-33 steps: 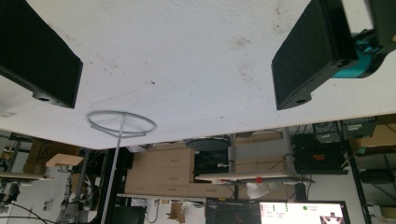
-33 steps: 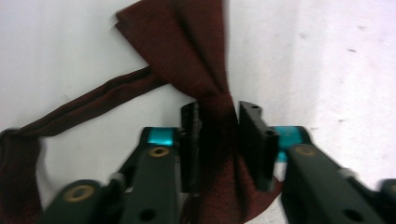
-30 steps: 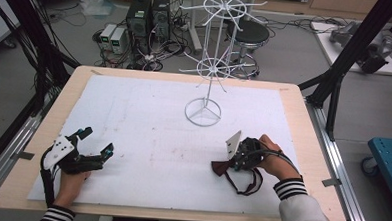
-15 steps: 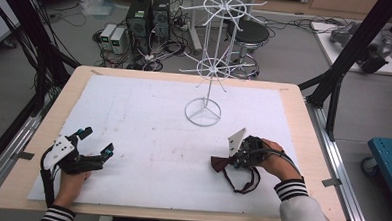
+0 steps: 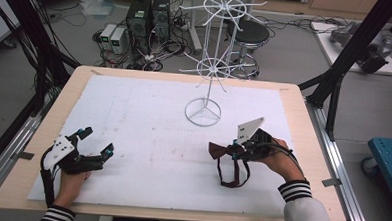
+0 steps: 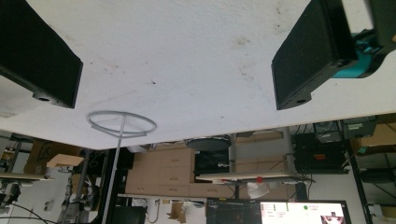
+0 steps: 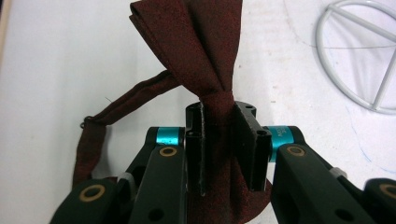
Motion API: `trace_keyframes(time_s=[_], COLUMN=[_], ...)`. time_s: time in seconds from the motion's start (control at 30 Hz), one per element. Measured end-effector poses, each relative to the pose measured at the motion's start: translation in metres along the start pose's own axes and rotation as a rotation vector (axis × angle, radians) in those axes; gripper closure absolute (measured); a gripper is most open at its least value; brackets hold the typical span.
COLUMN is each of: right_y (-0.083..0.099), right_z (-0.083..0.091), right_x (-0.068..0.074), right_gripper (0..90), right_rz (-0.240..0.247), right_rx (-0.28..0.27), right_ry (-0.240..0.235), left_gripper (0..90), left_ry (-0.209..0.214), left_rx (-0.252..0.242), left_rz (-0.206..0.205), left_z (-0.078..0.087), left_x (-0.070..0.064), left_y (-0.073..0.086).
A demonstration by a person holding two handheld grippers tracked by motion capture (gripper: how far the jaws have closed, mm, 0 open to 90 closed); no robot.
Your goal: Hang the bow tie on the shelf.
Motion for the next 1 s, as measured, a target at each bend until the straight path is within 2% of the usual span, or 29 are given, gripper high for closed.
trace_keyframes(time_s=[0.17, 0.2, 0.23, 0.33, 0.47, 0.77, 1.0], right_y=[-0.004, -0.007, -0.007, -0.010, -0.013, -0.015, -0.017], right_z=[0.004, 0.006, 0.006, 0.012, 0.021, 0.034, 0.045], right_x=[-0.002, -0.003, -0.003, -0.004, -0.008, -0.015, -0.020], right_gripper=[75.1, 75.1, 75.1, 75.1, 75.0, 75.1, 75.0], right_rz=[-0.028, -0.048, -0.048, -0.079, -0.145, -0.281, -0.332], right_rx=[-0.047, -0.075, -0.075, -0.134, -0.212, -0.328, -0.433], right_ry=[0.020, 0.030, 0.030, 0.038, 0.047, 0.050, 0.082], left_gripper=[2.3, 2.3, 2.3, 2.3, 2.3, 2.3, 2.3], left_ry=[0.000, 0.000, 0.000, -0.001, -0.001, -0.001, 0.000], left_rx=[0.001, 0.000, 0.001, -0.001, -0.001, -0.002, 0.000], left_rz=[0.000, 0.000, 0.000, 0.000, 0.000, 0.001, 0.000], left_z=[0.000, 0.000, 0.000, 0.000, 0.000, 0.000, 0.000], left_x=[0.000, 0.000, 0.000, 0.000, 0.000, 0.000, 0.000], left_y=[0.000, 0.000, 0.000, 0.000, 0.000, 0.000, 0.000])
Point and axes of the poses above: each handheld gripper's, and its own axes: z roughly backward along the jaws, y roughly out of its underside, x roughly to its left, the point moved 6 cm from there along -z, roughly forward along the jaws, and after that the axes turned 9 degrees about x, right-handed, at the moved point
